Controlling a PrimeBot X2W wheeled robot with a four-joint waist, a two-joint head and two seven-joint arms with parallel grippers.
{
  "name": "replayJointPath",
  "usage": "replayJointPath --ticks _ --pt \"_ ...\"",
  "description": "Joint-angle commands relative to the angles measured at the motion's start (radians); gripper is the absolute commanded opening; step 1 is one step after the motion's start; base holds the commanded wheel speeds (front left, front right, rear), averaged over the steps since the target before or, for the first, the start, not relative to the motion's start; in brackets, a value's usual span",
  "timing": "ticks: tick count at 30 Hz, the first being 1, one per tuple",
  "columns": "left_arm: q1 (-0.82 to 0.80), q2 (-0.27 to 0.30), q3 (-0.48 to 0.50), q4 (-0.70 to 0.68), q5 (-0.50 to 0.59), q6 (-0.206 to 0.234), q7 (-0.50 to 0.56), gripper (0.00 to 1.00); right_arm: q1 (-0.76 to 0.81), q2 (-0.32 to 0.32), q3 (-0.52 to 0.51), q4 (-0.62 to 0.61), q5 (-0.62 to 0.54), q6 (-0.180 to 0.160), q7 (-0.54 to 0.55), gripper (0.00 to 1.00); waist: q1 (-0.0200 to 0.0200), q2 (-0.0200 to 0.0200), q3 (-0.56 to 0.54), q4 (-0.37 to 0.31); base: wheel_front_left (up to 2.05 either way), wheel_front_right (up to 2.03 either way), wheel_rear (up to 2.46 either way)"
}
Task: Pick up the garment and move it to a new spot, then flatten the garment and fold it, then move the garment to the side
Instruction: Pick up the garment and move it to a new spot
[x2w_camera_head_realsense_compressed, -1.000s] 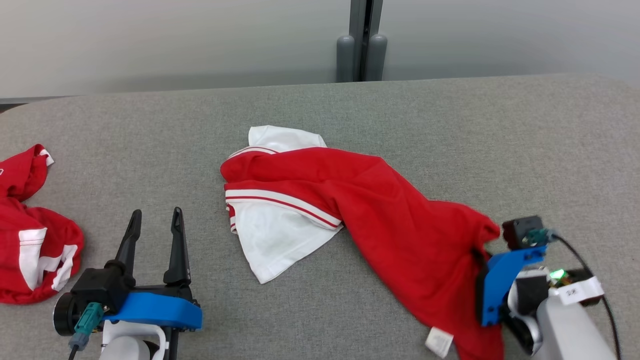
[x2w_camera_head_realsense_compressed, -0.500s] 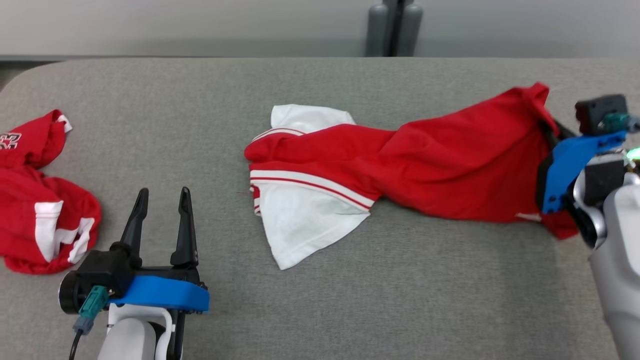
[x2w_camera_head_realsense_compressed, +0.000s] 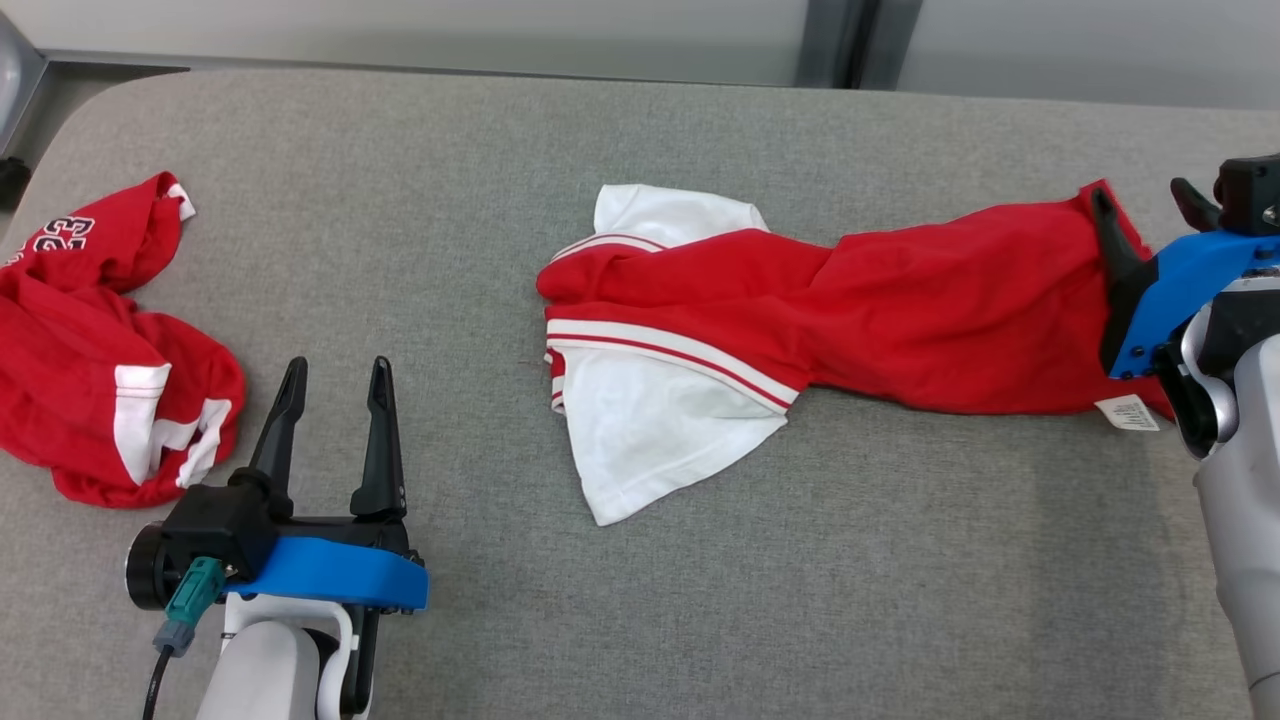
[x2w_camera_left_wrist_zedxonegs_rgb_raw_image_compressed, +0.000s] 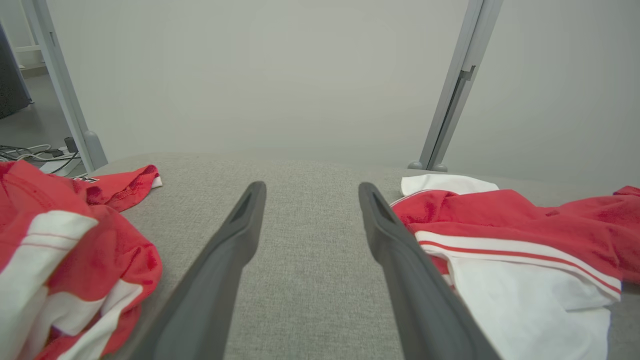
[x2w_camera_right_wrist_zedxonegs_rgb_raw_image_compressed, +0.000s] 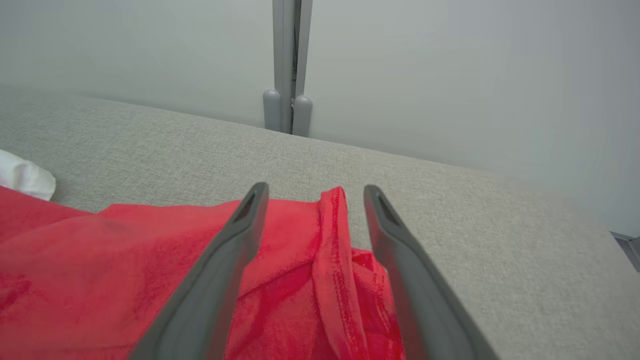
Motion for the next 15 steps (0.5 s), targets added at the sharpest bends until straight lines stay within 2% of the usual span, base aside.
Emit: replayJointPath --ticks 1,6,15 --pt "-0.002 -0.001 0.005 0.001 0.004 -0.004 -0.004 1.0 -0.004 0.001 -0.009 0.004 0.006 0.0 -0.024 1.0 -0.0002 -0.0001 -0.012 -0.01 0.0 0.0 0.0" --pt "0.022 -0.003 0.015 0.007 0.007 -0.004 -0.004 1.0 0.056 0.025 -0.02 -0.033 0.035 0.0 -0.098 1.0 -0.0002 -0.0001 -0.062 -0.04 0.0 0.0 0.0" --pt "0.077 -0.001 0.037 0.021 0.011 0.002 -0.005 1.0 0.312 0.08 -0.011 -0.254 0.127 0.0 -0.188 1.0 -0.0002 -0.0001 -0.152 -0.104 0.0 0.0 0.0"
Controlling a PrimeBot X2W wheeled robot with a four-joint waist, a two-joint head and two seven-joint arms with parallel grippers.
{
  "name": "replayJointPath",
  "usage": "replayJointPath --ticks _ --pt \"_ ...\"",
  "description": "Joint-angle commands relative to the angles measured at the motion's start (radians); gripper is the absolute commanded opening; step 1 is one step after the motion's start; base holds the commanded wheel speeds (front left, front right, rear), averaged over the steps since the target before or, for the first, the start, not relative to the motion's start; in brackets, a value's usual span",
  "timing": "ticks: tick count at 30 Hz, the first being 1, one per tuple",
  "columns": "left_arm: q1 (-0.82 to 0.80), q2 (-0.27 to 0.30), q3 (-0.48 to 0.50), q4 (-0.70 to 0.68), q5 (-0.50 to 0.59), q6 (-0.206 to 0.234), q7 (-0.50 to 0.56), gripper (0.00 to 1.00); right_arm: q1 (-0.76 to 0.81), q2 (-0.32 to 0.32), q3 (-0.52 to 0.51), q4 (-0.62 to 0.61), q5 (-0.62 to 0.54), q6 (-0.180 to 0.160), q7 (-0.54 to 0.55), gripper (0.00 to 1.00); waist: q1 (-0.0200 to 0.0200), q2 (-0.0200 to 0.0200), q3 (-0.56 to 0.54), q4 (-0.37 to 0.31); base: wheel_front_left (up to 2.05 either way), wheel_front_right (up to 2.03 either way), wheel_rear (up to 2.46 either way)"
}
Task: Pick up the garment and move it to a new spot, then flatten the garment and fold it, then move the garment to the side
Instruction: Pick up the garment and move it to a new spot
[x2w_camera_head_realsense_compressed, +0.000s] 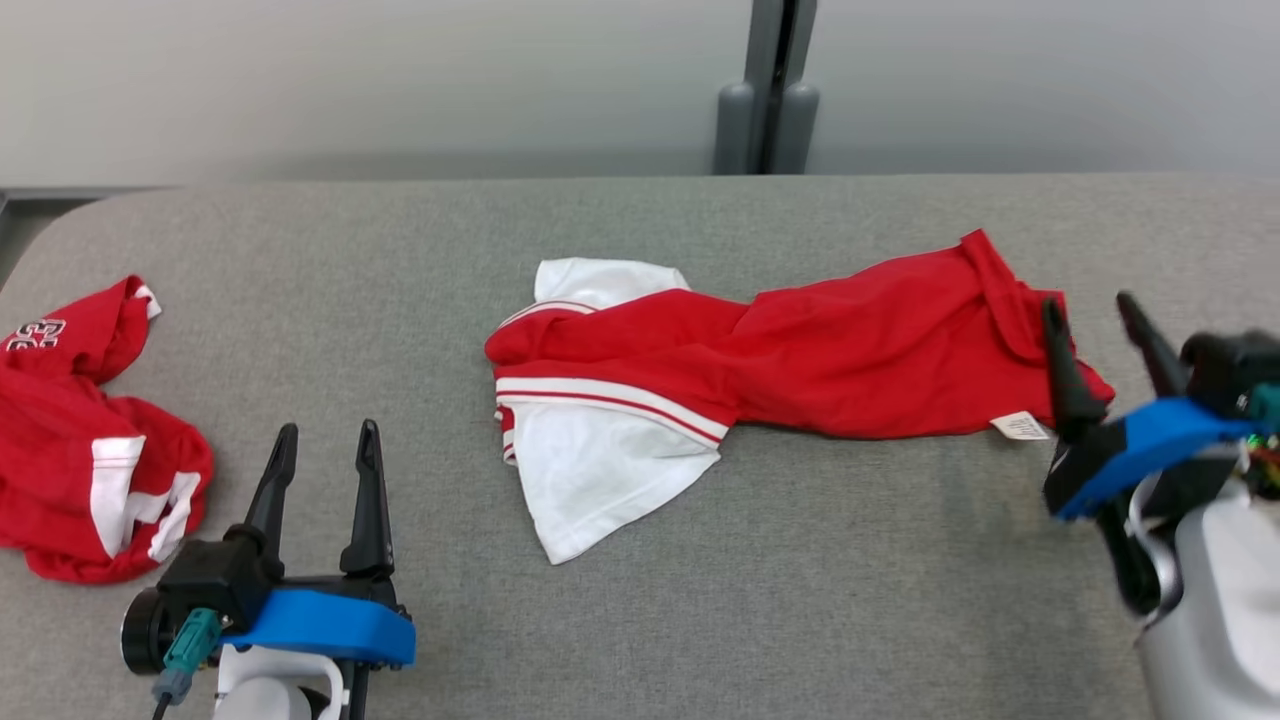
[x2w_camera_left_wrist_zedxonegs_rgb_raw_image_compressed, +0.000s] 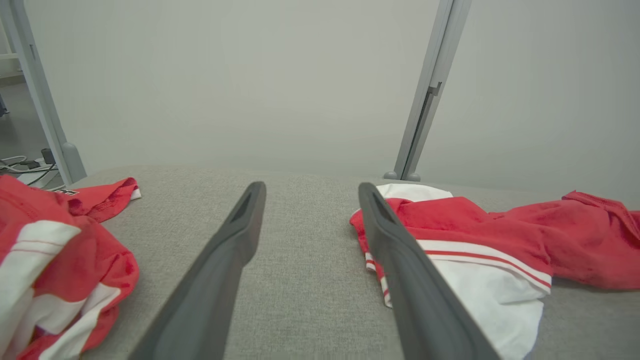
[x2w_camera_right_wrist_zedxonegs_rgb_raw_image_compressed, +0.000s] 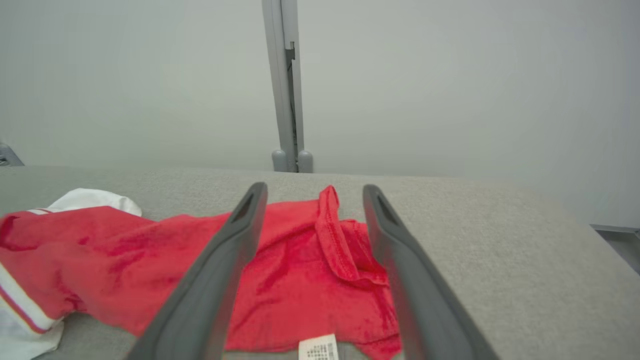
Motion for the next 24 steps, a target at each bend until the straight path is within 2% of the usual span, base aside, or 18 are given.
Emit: replayJointPath --ticks 1,5,8,11,12,24 --pt "0.014 0.002 0.008 0.003 0.007 0.003 -0.004 1.0 0.057 0.021 0.005 -0.04 0.026 0.0 -0.008 1.0 0.0001 0.0 -0.031 -0.027 0.0 0.0 0.0" --pt "0.041 0.006 0.014 0.018 0.012 0.004 -0.004 1.0 0.196 0.047 -0.027 -0.152 0.036 0.0 -0.023 1.0 0.0001 0.0 -0.075 -0.041 0.0 0.0 0.0" --pt "0.059 0.007 0.017 0.024 0.015 0.005 -0.004 1.0 0.294 0.07 -0.054 -0.242 0.003 0.0 -0.038 1.0 0.0001 0.0 -0.101 -0.045 0.0 0.0 0.0" --pt "0.074 0.012 0.021 0.027 0.017 0.007 -0.004 1.0 0.373 0.105 -0.075 -0.329 -0.032 0.0 -0.052 1.0 0.0001 0.0 -0.117 -0.053 0.0 0.0 0.0" --pt "0.093 0.016 0.023 0.03 0.025 0.011 -0.004 1.0 0.459 0.138 -0.082 -0.4 -0.051 0.0 -0.04 1.0 0.0001 0.0 -0.134 -0.064 0.0 0.0 0.0" --pt "0.11 0.011 0.015 0.081 0.019 0.012 -0.004 1.0 0.535 0.155 -0.034 -0.472 -0.054 0.0 0.022 1.0 0.0001 0.0 -0.159 -0.054 0.0 0.0 0.0"
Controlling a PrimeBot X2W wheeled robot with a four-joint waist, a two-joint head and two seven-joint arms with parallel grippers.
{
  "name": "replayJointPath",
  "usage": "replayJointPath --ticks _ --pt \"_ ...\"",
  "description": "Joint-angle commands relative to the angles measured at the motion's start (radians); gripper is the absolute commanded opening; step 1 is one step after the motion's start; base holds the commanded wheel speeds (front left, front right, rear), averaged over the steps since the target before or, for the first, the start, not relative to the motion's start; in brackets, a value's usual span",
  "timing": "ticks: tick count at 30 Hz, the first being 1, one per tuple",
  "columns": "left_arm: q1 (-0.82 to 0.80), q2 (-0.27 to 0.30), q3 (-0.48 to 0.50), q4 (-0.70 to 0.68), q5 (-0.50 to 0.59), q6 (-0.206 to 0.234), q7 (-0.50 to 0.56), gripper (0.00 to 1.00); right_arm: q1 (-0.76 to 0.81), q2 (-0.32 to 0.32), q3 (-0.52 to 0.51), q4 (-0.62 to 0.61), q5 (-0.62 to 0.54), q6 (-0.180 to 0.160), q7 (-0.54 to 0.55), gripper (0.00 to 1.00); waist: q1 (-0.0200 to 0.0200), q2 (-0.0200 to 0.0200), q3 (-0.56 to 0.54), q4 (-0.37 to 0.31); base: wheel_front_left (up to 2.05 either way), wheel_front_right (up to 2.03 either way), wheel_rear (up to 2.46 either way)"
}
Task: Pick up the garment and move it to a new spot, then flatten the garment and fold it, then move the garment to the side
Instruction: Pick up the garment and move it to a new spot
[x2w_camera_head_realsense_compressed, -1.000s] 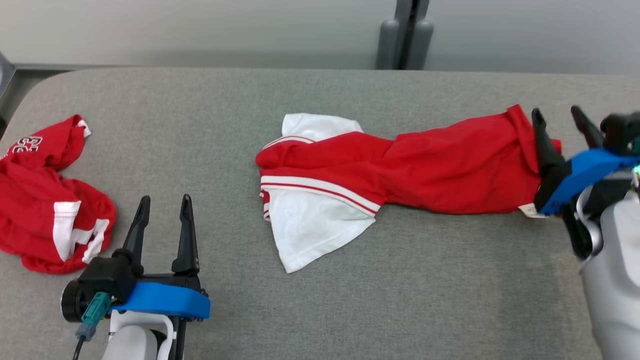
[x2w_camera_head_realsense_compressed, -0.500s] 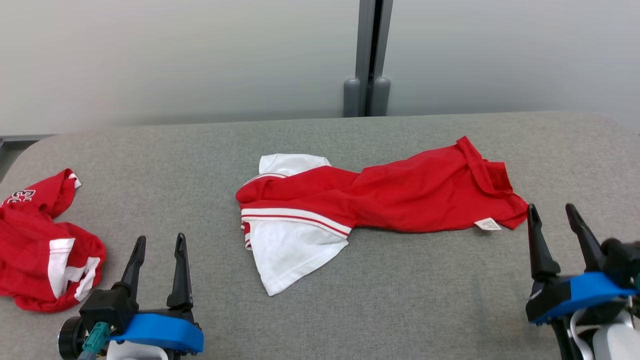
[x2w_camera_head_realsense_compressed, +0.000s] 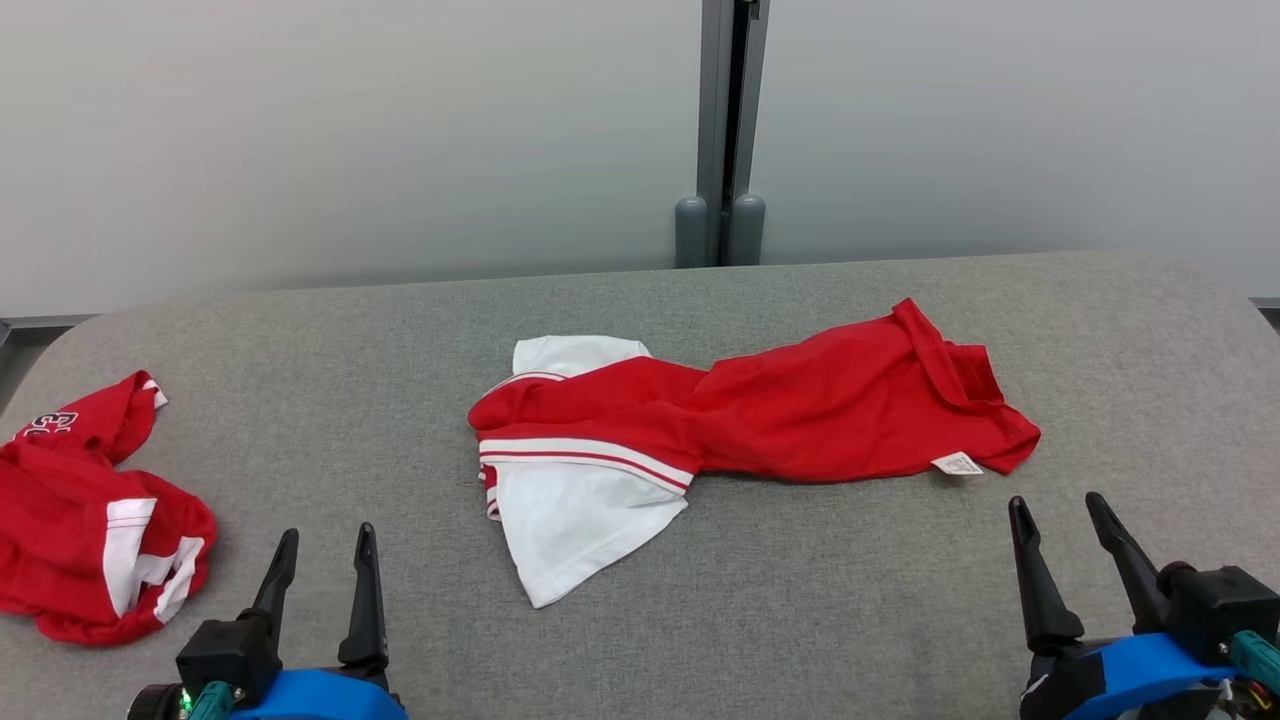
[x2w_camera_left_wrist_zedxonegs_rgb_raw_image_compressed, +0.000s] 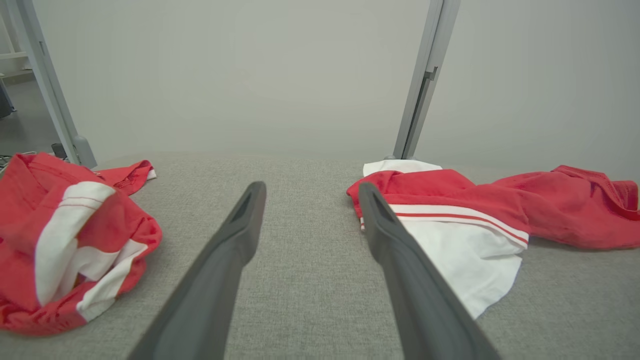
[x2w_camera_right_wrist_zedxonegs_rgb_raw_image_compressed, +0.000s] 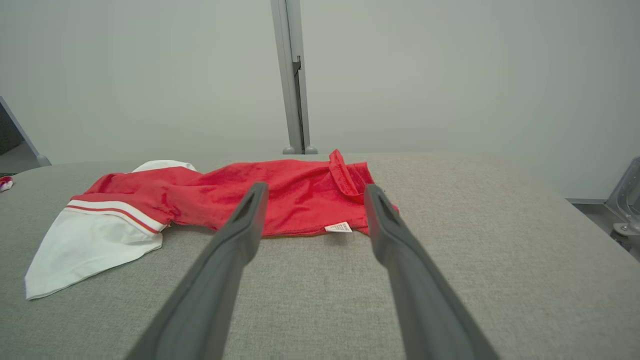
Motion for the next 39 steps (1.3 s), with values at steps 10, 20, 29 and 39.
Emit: replayJointPath --ticks 10,20,29,39 --pt "-0.021 0.004 -0.02 0.018 -0.004 0.0 -0.004 1.0 -0.001 0.002 0.0 0.005 -0.003 0.0 0.009 1.0 0.0002 0.0 0.004 0.004 0.0 0.0 0.0" --pt "-0.042 0.002 -0.07 0.022 -0.002 -0.007 0.014 1.0 -0.029 0.002 0.011 0.035 0.002 0.0 0.003 1.0 0.0002 0.0 0.016 0.005 0.0 0.0 0.0" --pt "-0.084 -0.028 -0.229 0.129 -0.047 -0.019 0.124 1.0 -0.067 0.002 0.046 0.068 0.01 0.0 -0.005 1.0 0.0002 0.0 0.041 -0.026 0.0 0.0 0.0" --pt "-0.158 -0.042 -0.238 0.281 -0.088 0.057 0.172 1.0 -0.109 0.002 0.088 0.104 0.02 0.0 -0.019 1.0 0.0002 0.0 0.076 -0.082 0.0 0.0 0.0"
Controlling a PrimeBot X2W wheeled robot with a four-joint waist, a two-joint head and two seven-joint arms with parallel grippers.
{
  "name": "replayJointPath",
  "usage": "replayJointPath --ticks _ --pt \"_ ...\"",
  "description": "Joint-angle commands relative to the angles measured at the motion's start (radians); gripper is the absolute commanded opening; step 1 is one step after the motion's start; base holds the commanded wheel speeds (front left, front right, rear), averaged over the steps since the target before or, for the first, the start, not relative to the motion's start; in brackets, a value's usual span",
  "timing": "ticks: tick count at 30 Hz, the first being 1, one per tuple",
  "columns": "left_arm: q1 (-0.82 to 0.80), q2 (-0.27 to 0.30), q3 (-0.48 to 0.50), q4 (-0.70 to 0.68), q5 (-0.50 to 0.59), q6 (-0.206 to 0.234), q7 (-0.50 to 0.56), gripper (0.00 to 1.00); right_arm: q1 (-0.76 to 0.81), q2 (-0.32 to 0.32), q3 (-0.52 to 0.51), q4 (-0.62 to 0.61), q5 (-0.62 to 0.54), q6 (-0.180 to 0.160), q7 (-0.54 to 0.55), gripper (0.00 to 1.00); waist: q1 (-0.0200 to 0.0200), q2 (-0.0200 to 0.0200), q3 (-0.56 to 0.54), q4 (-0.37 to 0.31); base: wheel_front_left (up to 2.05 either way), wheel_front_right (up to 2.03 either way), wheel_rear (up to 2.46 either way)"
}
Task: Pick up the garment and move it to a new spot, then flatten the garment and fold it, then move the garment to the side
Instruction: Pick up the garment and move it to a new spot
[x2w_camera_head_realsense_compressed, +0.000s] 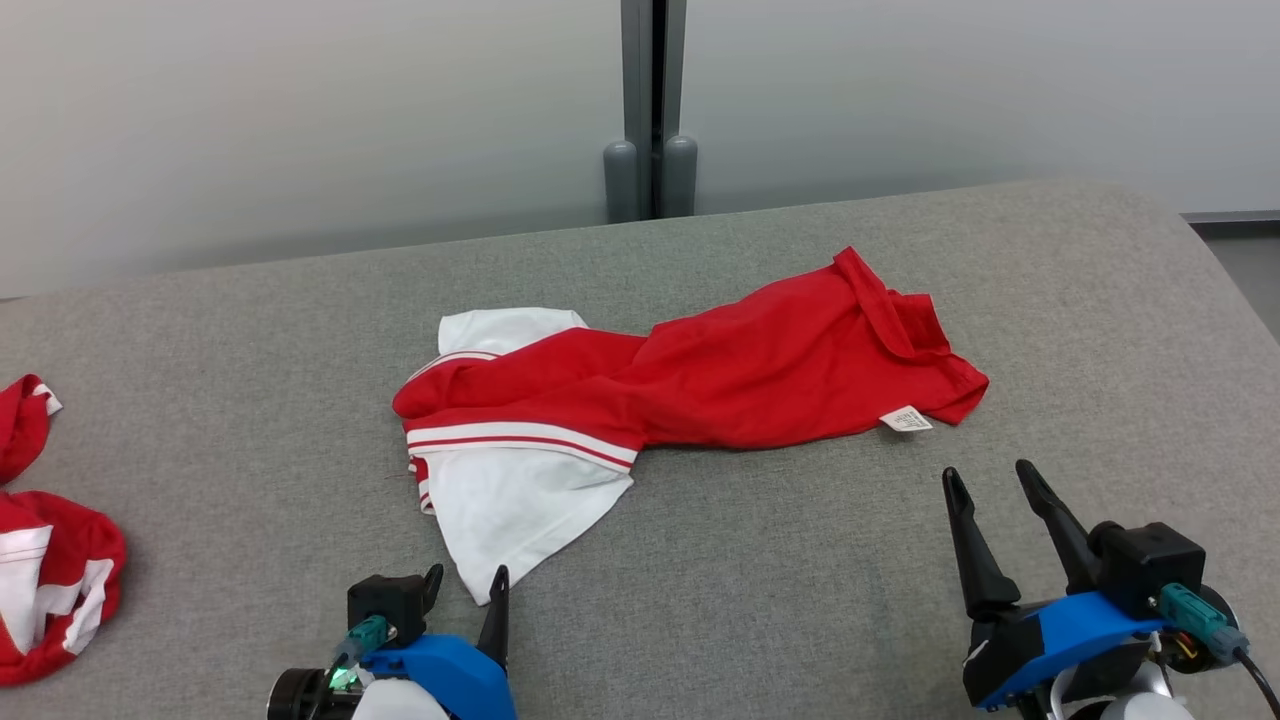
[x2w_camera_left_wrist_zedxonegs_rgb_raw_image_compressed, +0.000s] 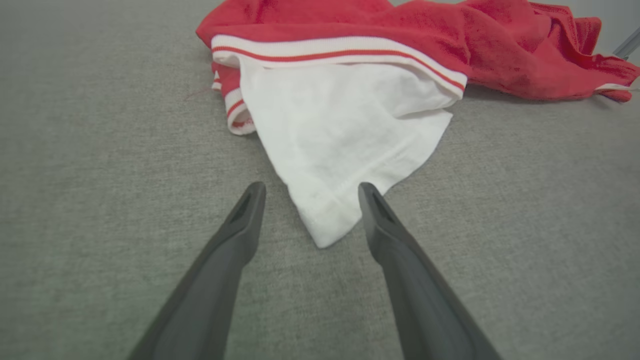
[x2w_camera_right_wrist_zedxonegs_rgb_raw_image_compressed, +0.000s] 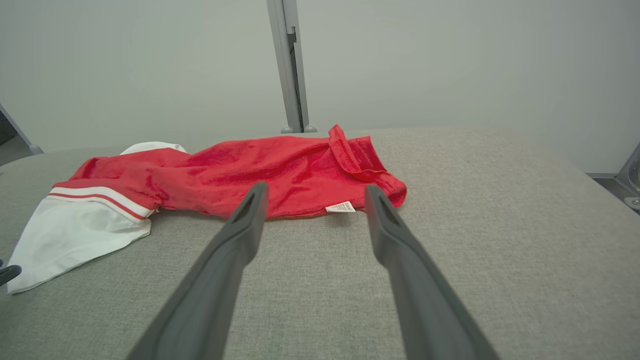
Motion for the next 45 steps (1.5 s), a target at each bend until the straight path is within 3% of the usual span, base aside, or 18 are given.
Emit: replayJointPath --ticks 1,7,8,10,14,22,28,36,45 --pt "-0.022 -0.002 0.005 0.015 -0.009 0.012 0.006 1.0 -0.015 0.0 0.004 0.006 0.003 0.0 -0.007 1.0 -0.0002 0.0 0.004 -0.005 0.0 0.0 0.0" --pt "-0.059 -0.003 0.01 0.098 -0.044 0.04 0.062 1.0 -0.031 0.0 0.011 0.026 0.009 0.0 -0.018 1.0 -0.0002 0.0 0.024 -0.029 0.0 0.0 0.0" --pt "-0.06 -0.003 0.006 0.109 -0.048 0.034 0.072 0.7 -0.034 0.0 0.012 0.029 0.01 0.0 -0.02 1.0 -0.0002 0.0 0.027 -0.03 0.0 0.0 0.0" --pt "-0.07 -0.004 -0.002 0.123 -0.06 0.023 0.075 0.0 -0.041 0.0 0.012 0.033 0.011 0.0 -0.025 1.0 -0.0002 0.0 0.033 -0.032 0.0 0.0 0.0" --pt "-0.082 -0.004 -0.015 0.14 -0.067 0.011 0.062 0.0 -0.06 -0.001 0.019 0.051 0.013 0.0 -0.004 1.0 -0.0002 0.0 0.042 -0.027 0.0 0.0 0.0" --pt "-0.098 0.019 -0.008 0.132 -0.072 0.014 -0.004 0.0 -0.201 -0.05 -0.04 0.112 0.026 0.0 0.183 1.0 -0.0002 0.0 0.066 0.009 0.0 0.0 0.0" --pt "-0.116 0.027 -0.018 0.101 -0.073 0.009 -0.01 0.0 -0.327 -0.11 -0.098 0.238 0.046 0.0 0.312 1.0 -0.0002 0.0 0.105 0.054 0.0 0.0 0.0" --pt "-0.135 0.038 -0.028 0.045 -0.072 0.002 -0.01 0.0 -0.48 -0.197 -0.129 0.417 0.033 0.0 0.4 1.0 -0.0002 0.0 0.17 0.093 0.0 0.0 0.0" --pt "-0.137 0.062 -0.034 -0.004 -0.076 0.008 0.001 0.0 -0.56 -0.212 -0.115 0.524 0.044 0.0 0.424 1.0 -0.0002 0.0 0.219 0.118 0.0 0.0 0.0"
